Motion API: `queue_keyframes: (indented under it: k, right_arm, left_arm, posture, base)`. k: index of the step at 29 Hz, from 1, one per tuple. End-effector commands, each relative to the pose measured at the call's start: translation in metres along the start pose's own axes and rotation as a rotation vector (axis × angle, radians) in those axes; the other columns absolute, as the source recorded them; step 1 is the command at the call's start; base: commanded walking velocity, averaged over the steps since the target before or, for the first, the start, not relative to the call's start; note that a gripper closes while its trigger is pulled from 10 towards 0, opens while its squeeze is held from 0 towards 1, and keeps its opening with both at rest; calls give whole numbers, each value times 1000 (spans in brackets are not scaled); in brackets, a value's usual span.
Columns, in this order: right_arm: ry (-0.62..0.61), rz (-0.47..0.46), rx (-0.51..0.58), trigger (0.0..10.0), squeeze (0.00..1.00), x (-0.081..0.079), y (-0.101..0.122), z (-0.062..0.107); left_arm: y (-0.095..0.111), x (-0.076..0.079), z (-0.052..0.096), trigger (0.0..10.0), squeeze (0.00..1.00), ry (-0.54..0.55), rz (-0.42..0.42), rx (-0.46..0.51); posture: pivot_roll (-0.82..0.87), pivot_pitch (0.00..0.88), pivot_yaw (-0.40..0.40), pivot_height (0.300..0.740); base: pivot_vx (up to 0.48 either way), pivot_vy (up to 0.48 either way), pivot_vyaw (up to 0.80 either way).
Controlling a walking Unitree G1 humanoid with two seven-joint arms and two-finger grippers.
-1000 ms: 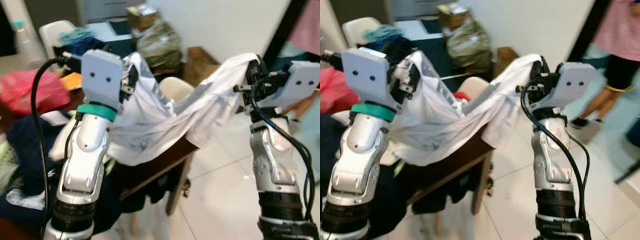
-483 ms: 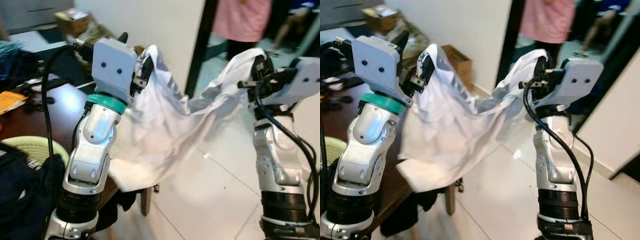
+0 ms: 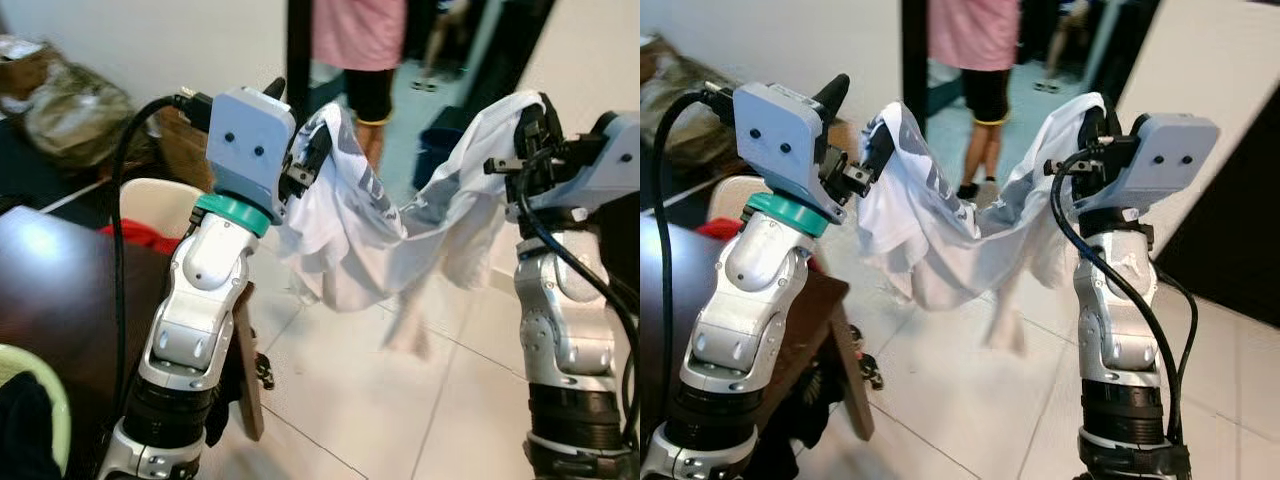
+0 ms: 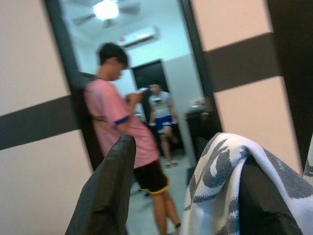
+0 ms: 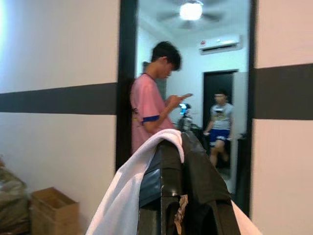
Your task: Hang hanger
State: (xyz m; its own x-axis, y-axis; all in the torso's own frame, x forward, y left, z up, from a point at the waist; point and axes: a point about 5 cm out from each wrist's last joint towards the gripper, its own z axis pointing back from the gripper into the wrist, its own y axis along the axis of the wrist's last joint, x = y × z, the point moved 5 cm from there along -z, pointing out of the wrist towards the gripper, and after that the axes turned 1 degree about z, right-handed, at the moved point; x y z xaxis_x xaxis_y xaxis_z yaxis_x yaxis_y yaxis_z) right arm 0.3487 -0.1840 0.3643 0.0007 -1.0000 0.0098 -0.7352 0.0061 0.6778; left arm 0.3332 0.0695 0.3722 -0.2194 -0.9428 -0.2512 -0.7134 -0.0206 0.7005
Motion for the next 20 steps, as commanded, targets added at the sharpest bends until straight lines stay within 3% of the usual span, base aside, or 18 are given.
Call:
queue_keyframes:
  k: [1, 6, 20]
  right_arm:
    - [-5, 20, 19, 10000, 0, 2, 5, 1]
    - [0, 46, 10, 10000, 0, -1, 3, 4]
    - [51, 157, -92, 10000, 0, -6, -21, 29]
  left_arm:
    - [-3, 8, 2, 10000, 0, -36, 38, -11]
    - [-18, 20, 10, 10000, 0, -91, 108, -73]
    - [-57, 31, 39, 10000, 0, -131, 164, -223]
  posture:
    - [-108, 79, 60, 740]
    - [-113, 80, 61, 740]
    - [-122, 85, 51, 740]
  base:
    - [0, 0, -781]
    - [0, 0, -781]
    - [0, 0, -781]
